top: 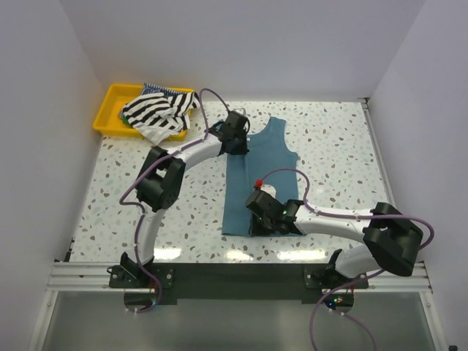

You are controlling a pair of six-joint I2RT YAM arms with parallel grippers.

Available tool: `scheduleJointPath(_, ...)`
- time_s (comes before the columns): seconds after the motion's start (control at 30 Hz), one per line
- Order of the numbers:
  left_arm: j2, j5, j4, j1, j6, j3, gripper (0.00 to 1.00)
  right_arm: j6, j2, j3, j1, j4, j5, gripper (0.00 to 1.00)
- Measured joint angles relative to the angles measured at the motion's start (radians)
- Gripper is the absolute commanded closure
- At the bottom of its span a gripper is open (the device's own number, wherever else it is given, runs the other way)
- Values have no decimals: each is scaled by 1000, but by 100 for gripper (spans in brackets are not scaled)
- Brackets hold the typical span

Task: Fold and stack the tank tops
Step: Fold the tank top

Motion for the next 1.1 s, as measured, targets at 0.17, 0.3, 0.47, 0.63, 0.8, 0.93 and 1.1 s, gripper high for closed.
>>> scheduleJointPath(0.17, 5, 23, 15, -1, 18, 0, 58, 16, -8, -18, 0, 0, 13, 88)
scheduleJointPath(0.3, 7, 40, 38, -1, 44, 4, 41, 30, -50, -19, 0, -19, 36, 64)
scheduleJointPath(0.47, -6, 50, 69, 18, 57, 7, 43, 13, -150, 24, 0, -123, 101, 62)
scheduleJointPath(0.63, -68, -5, 62, 114, 28, 9, 47, -72, -98, 196, 0, -148, 138, 68)
scheduleJointPath(0.8, -85, -56, 57, 259, -13, 48, 47, -162, 65, 308, 0, -53, 106, 77)
scheduleJointPath(0.93, -36, -77, 51, 303, -12, 113, 47, -210, 194, 311, 0, 3, 63, 79)
scheduleJointPath(1.1, 37, -75, 50, 287, -6, 162, 54, -246, 288, 300, 3, 48, 51, 80)
